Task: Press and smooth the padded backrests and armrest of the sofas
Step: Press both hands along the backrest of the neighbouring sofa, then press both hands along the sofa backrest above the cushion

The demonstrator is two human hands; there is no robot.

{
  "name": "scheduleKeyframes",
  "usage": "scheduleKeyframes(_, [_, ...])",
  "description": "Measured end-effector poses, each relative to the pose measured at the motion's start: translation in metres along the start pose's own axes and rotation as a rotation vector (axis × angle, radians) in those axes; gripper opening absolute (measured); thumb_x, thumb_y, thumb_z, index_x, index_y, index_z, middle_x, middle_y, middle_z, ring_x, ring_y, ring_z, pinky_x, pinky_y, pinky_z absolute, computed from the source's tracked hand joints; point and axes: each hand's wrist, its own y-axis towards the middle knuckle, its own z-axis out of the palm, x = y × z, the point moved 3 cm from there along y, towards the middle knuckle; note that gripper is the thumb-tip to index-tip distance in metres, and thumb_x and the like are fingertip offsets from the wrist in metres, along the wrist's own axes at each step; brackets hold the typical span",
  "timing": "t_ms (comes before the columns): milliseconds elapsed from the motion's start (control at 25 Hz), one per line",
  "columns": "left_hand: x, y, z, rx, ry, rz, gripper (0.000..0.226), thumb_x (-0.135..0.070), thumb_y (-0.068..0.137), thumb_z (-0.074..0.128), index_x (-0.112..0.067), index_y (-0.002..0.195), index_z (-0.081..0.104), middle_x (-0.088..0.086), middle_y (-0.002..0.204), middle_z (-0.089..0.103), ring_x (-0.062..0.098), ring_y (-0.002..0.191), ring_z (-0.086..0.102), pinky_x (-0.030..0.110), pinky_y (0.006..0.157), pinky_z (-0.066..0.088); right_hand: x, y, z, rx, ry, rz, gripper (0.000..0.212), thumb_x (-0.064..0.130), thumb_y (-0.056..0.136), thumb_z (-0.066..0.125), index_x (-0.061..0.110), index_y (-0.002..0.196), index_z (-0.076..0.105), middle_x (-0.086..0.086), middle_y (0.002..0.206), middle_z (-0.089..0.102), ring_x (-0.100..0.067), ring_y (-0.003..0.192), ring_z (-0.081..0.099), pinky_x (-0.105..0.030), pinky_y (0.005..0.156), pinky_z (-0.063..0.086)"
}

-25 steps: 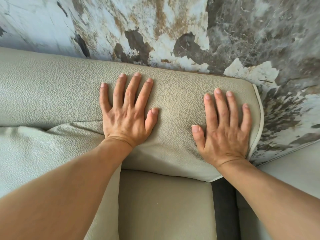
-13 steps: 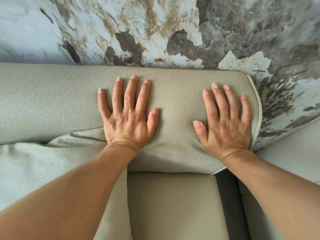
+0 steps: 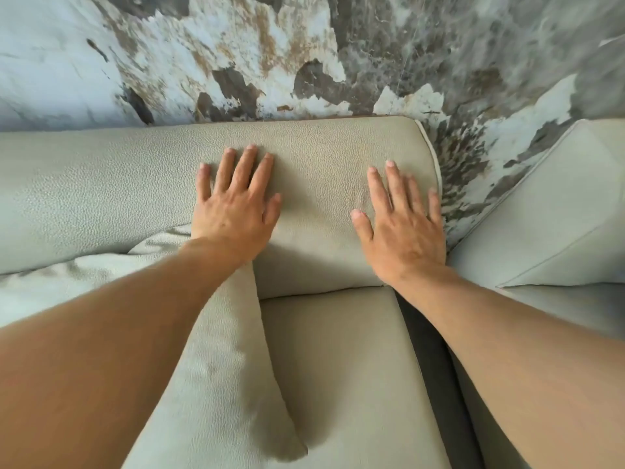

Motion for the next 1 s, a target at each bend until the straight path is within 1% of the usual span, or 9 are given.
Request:
scheduleKeyframes(80, [0.006, -0.019, 0.004, 0.091, 0.010, 0.006, 0.064, -0.048, 0.095, 0.020, -0.025, 0.154, 0.010, -0.001, 0.164, 0.004, 0.022, 0.149, -0.001, 0.049, 0.120, -0.004, -0.003, -0.013, 0.001, 0.034, -0.002, 0.002, 0.064, 0.054, 0.096, 0.013, 0.031, 0.151, -0.009, 0.003, 0.163, -0.009, -0.022, 0.148, 0.000, -0.048, 0.117, -0.003])
scheduleKeyframes(160, [0.009, -0.060, -0.017, 0.141, 0.043, 0.006, 0.065, -0.049, 0.094, 0.018, -0.025, 0.154, 0.006, -0.001, 0.164, 0.001, 0.022, 0.149, -0.003, 0.047, 0.120, -0.007, 0.002, -0.039, -0.025, 0.033, 0.001, -0.007, 0.065, 0.055, 0.095, 0.012, 0.031, 0.152, -0.008, 0.001, 0.163, -0.008, -0.022, 0.148, 0.000, -0.049, 0.117, -0.002])
scheduleKeyframes(240, [0.013, -0.101, -0.042, 0.149, 0.082, 0.005, 0.066, -0.049, 0.094, 0.018, -0.025, 0.154, 0.005, 0.000, 0.164, 0.001, 0.023, 0.150, -0.002, 0.047, 0.119, -0.006, 0.010, -0.068, -0.049, 0.021, 0.007, -0.021, 0.066, 0.056, 0.095, 0.012, 0.030, 0.152, -0.008, 0.001, 0.163, -0.007, -0.023, 0.148, 0.000, -0.049, 0.117, -0.003])
scheduleKeyframes(400, [0.020, -0.157, -0.092, 0.145, 0.115, -0.045, 0.067, -0.050, 0.094, 0.019, -0.025, 0.154, 0.006, 0.002, 0.164, 0.001, 0.025, 0.150, -0.001, 0.048, 0.119, -0.008, 0.027, -0.118, -0.088, 0.004, -0.020, -0.056, 0.066, 0.056, 0.094, 0.012, 0.030, 0.152, -0.007, 0.001, 0.163, -0.006, -0.023, 0.148, 0.001, -0.050, 0.116, -0.003])
scheduleKeyframes(560, [0.033, -0.220, -0.156, 0.096, 0.140, -0.074, 0.066, -0.053, 0.095, 0.016, -0.026, 0.154, 0.003, 0.002, 0.164, 0.000, 0.026, 0.150, -0.003, 0.050, 0.119, -0.008, 0.050, -0.171, -0.137, -0.038, -0.025, -0.103, 0.067, 0.057, 0.093, 0.010, 0.029, 0.152, -0.003, 0.000, 0.163, -0.004, -0.023, 0.148, 0.001, -0.052, 0.116, -0.001])
scheduleKeyframes(680, [0.055, -0.261, -0.198, 0.061, 0.179, -0.115, 0.066, -0.053, 0.095, 0.015, -0.027, 0.154, 0.003, 0.003, 0.164, 0.001, 0.026, 0.150, -0.002, 0.051, 0.119, -0.006, 0.084, -0.202, -0.168, -0.051, 0.010, -0.137, 0.068, 0.058, 0.091, 0.007, 0.031, 0.152, -0.005, 0.001, 0.163, -0.007, -0.022, 0.148, -0.001, -0.051, 0.116, -0.005])
scheduleKeyframes(800, [0.084, -0.295, -0.228, 0.036, 0.187, -0.151, 0.066, -0.052, 0.095, 0.019, -0.025, 0.154, 0.008, 0.005, 0.163, 0.007, 0.028, 0.149, 0.003, 0.052, 0.119, -0.003, 0.125, -0.223, -0.187, -0.048, 0.018, -0.182, 0.068, 0.059, 0.090, 0.001, 0.032, 0.151, -0.009, 0.003, 0.163, -0.009, -0.021, 0.148, -0.004, -0.049, 0.115, -0.008])
scheduleKeyframes(1000, [0.160, -0.350, -0.270, 0.008, 0.193, -0.218, 0.065, -0.049, 0.095, 0.027, -0.023, 0.153, 0.013, 0.007, 0.162, 0.013, 0.029, 0.148, 0.005, 0.052, 0.119, -0.002, 0.212, -0.248, -0.208, -0.052, 0.043, -0.249, 0.067, 0.058, 0.091, 0.005, 0.032, 0.151, -0.006, 0.003, 0.163, -0.009, -0.021, 0.148, -0.003, -0.049, 0.114, -0.008])
